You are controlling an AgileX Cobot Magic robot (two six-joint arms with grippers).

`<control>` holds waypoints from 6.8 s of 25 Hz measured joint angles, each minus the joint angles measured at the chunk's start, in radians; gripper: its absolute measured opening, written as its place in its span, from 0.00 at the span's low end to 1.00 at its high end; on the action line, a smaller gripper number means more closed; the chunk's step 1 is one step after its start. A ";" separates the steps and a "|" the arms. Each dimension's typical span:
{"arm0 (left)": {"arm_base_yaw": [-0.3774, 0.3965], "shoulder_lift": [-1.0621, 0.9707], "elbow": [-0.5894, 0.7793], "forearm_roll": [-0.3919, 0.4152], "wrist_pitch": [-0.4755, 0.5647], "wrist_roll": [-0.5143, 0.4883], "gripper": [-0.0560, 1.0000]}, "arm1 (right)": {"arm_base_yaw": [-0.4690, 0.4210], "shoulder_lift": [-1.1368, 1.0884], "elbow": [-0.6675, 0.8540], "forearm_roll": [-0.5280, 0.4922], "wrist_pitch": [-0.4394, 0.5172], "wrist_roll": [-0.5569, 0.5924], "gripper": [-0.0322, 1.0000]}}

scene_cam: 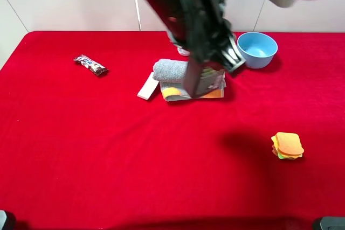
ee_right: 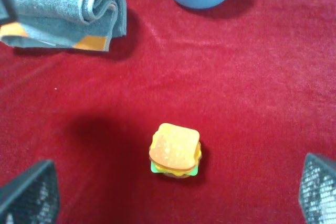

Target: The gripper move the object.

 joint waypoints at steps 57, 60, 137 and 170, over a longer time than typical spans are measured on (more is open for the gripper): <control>0.112 -0.253 0.832 0.412 -0.421 -0.567 0.44 | 0.000 0.000 0.000 0.000 0.000 0.000 0.70; 0.112 -0.253 0.832 0.412 -0.404 -0.567 0.44 | 0.000 0.000 0.000 0.000 0.000 0.000 0.70; 0.114 -0.404 0.832 0.389 -0.375 -0.583 0.99 | 0.000 0.000 0.000 0.000 0.000 0.000 0.70; 0.583 -1.137 0.833 0.135 0.379 -0.354 0.99 | 0.000 0.000 0.000 0.000 0.000 0.000 0.70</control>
